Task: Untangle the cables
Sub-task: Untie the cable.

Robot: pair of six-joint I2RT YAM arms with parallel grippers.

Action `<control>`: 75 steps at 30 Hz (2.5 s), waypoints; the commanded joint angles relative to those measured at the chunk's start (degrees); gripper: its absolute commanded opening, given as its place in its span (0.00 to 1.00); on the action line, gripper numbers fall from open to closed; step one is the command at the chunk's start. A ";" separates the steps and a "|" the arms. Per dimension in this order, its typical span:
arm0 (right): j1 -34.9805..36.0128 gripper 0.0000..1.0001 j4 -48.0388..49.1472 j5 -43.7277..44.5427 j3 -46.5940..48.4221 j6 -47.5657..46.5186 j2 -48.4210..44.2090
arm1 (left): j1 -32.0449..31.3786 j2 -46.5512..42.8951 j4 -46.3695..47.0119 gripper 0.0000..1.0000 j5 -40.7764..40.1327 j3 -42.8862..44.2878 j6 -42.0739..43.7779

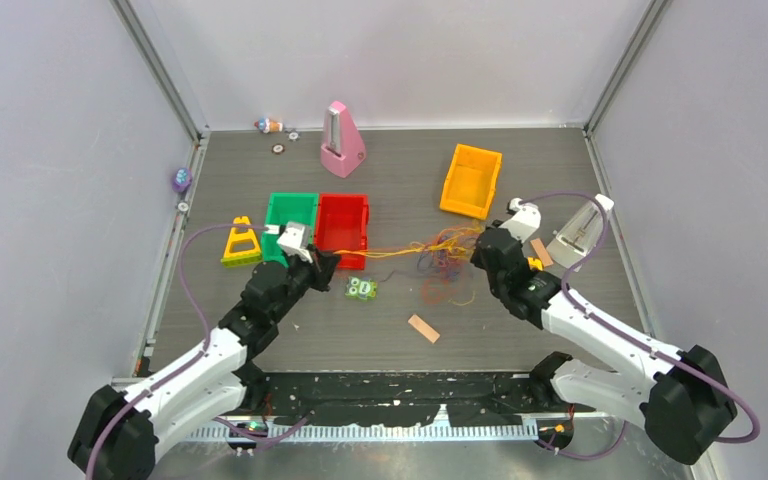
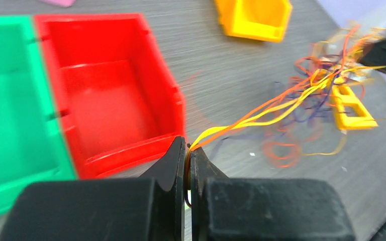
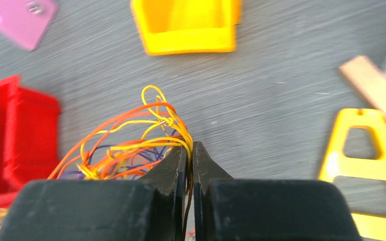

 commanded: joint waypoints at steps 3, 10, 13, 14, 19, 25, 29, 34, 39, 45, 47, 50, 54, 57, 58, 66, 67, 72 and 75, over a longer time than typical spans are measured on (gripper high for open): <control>-5.30 0.06 0.33 -1.65 -1.43 -10.73 -1.53 | 3.55 -4.62 -2.16 0.00 -13.41 -3.16 -0.21; -5.44 0.06 18.76 -39.12 -4.22 -20.16 -6.46 | 3.46 3.62 7.41 0.28 12.88 -0.38 3.34; -5.31 0.06 18.82 -45.16 -1.03 -19.80 -5.87 | 3.29 5.65 11.24 0.40 19.98 -0.48 3.22; -5.25 0.06 18.25 -47.47 -0.23 -19.56 -5.31 | 3.13 6.07 12.44 0.54 21.37 -0.61 3.09; -5.05 0.06 17.90 -53.85 3.96 -17.61 -3.37 | 1.91 6.46 15.80 0.92 24.92 -1.12 3.30; -1.97 0.06 17.92 -56.43 6.92 -17.24 -0.11 | 1.71 7.58 21.83 0.97 31.07 -1.99 1.93; 2.61 0.06 16.58 -53.57 9.17 -19.21 2.99 | 1.53 10.02 25.74 0.97 35.47 -1.54 -0.06; 7.59 0.06 17.02 -49.68 10.92 -20.57 6.62 | 1.18 11.81 26.23 0.88 36.32 -0.67 -0.54; 8.48 0.07 15.00 -46.11 11.71 -21.54 7.76 | 1.20 12.55 18.55 0.00 31.88 2.09 0.31; 8.51 0.89 11.69 -35.34 8.64 -23.04 6.39 | 1.28 6.83 14.94 0.00 21.78 -0.55 2.26; 8.18 0.96 15.37 -36.08 3.47 -24.20 5.19 | 1.26 6.60 16.00 0.00 22.64 -0.83 2.27; 7.15 0.97 25.43 -42.09 -3.03 -24.80 2.87 | 1.30 7.67 16.93 0.00 25.57 -0.31 1.91; 5.84 0.99 34.77 -49.04 -9.86 -24.95 3.59 | 1.30 9.15 18.91 0.00 29.00 0.09 0.19; 5.70 0.95 36.68 -50.24 -10.47 -25.06 6.33 | 1.40 9.82 22.06 0.00 33.38 0.07 -1.24; 5.72 0.95 37.26 -50.50 -10.27 -25.05 7.98 | 1.36 10.17 23.33 0.00 35.21 0.06 -1.77; 7.02 0.90 40.87 -47.58 -5.91 -22.38 16.17 | 1.35 14.06 33.82 0.00 45.72 0.70 -7.87; 7.59 0.85 41.43 -46.16 -5.52 -21.68 16.55 | 1.35 14.46 34.67 0.00 46.30 0.78 -8.35; 9.14 0.31 46.71 -39.97 -7.07 -19.11 16.69 | 1.54 12.53 34.16 0.00 43.73 -0.18 -7.39; 8.95 0.07 39.34 -23.25 -7.81 -18.12 12.34 | 2.38 6.92 26.86 0.00 34.44 -2.22 -3.89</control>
